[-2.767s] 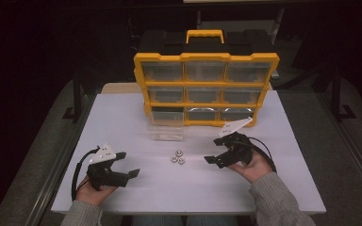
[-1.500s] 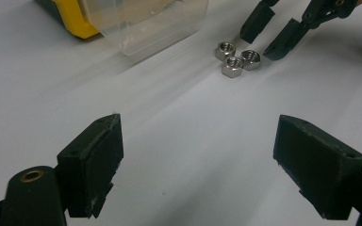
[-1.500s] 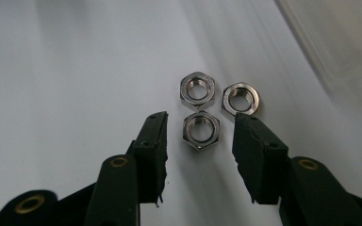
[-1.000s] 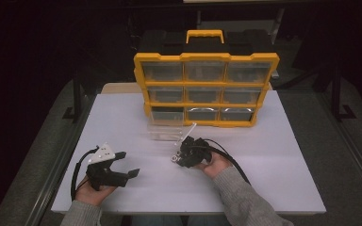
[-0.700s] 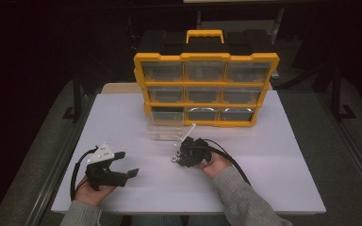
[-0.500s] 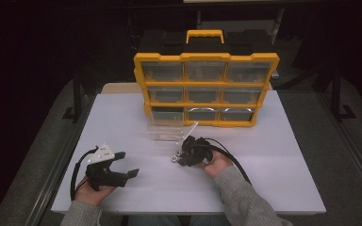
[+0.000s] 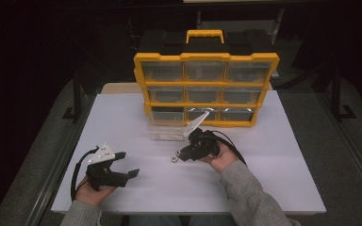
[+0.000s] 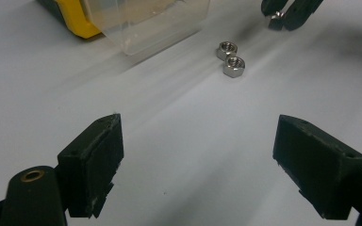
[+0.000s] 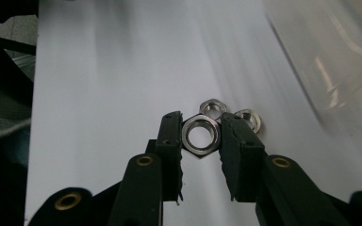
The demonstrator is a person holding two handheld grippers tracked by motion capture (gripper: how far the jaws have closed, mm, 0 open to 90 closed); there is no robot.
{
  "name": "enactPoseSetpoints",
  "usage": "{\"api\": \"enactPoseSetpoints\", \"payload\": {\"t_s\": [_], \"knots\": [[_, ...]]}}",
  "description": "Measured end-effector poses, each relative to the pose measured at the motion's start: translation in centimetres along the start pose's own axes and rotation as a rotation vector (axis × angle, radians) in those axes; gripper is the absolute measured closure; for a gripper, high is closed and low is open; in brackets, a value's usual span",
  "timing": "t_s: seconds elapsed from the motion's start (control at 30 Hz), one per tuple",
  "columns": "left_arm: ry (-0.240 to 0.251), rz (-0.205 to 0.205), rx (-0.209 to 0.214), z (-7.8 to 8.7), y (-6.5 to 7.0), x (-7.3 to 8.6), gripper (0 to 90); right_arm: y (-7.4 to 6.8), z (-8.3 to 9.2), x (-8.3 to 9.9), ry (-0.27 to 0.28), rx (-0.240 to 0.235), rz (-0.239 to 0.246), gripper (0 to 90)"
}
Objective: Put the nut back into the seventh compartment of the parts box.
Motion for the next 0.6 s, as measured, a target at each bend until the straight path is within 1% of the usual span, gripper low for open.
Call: {"api": "enactPoseSetpoints", "payload": {"t_s": [0.03, 0.07, 0.1, 0.13, 0.17, 0.2, 0.23, 0.27, 0.3, 0.33, 0.37, 0.47, 0.57, 0.6], "knots": [[0.0, 0.001, 0.0, 0.0, 0.0, 0.0, 16.6, 0.0, 0.0, 0.0, 0.0, 0.0, 0.0, 68.9], [-0.003, 0.002, -0.002, 0.0, 0.0, 0.0, 16.6, 0.2, 0.7, -0.6, 0.014, 0.0, 0.004, 68.9], [-0.003, 0.002, -0.002, 0.0, 0.0, 0.0, 16.6, 0.2, 0.7, -0.6, 0.014, 0.0, 0.004, 68.9], [-0.004, 0.003, -0.002, 0.0, 0.0, 0.0, 16.7, 0.2, 1.5, -1.2, 0.022, -0.005, 0.003, 68.9], [-0.004, 0.001, -0.002, 0.0, 0.0, 0.1, 16.7, 0.2, 1.5, -1.2, 0.022, -0.005, 0.003, 68.9], [-0.007, -0.003, -0.001, 0.0, -0.1, 0.1, 16.7, 0.4, 1.8, -1.5, 0.03, 0.001, 0.013, 68.9], [-0.01, -0.001, 0.0, 0.0, 0.0, 0.1, 16.7, 0.5, 2.2, -1.9, 0.033, 0.003, 0.013, 68.9], [-0.007, -0.001, 0.0, 0.0, 0.0, 0.1, 16.7, 0.7, 2.9, -2.7, 0.043, 0.005, 0.02, 68.9], [-0.007, -0.002, 0.0, 0.0, 0.0, 0.1, 16.7, 0.7, 2.9, -2.7, 0.043, 0.005, 0.02, 68.9], [-0.006, -0.005, -0.001, 0.0, 0.0, 0.0, 16.6, 0.6, 3.4, -3.4, 0.05, -0.002, 0.011, 68.9], [-0.007, -0.004, -0.002, 0.0, 0.0, 0.0, 16.7, 0.8, 3.7, -3.8, 0.055, -0.001, 0.03, 68.9], [-0.008, -0.009, -0.006, 0.1, -0.1, 0.0, 16.7, 1.0, 4.2, -4.8, 0.065, 0.01, 0.038, 68.9], [-0.008, -0.004, -0.004, 0.1, 0.0, 0.0, 16.7, 1.4, 4.5, -5.7, 0.07, 0.01, 0.05, 68.9], [-0.007, -0.002, -0.003, 0.1, 0.0, 0.0, 16.7, 1.4, 4.5, -5.7, 0.07, 0.01, 0.05, 68.9]]}}
Point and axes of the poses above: each handheld gripper's, and its own axes: z roughly backward along the jaws, x roughly out of its underside, y roughly to its right, the point moved 7 cm from there along -z, roughly forward along the jaws, and after that the axes turned 2 degrees about x, right-handed, at the moved point
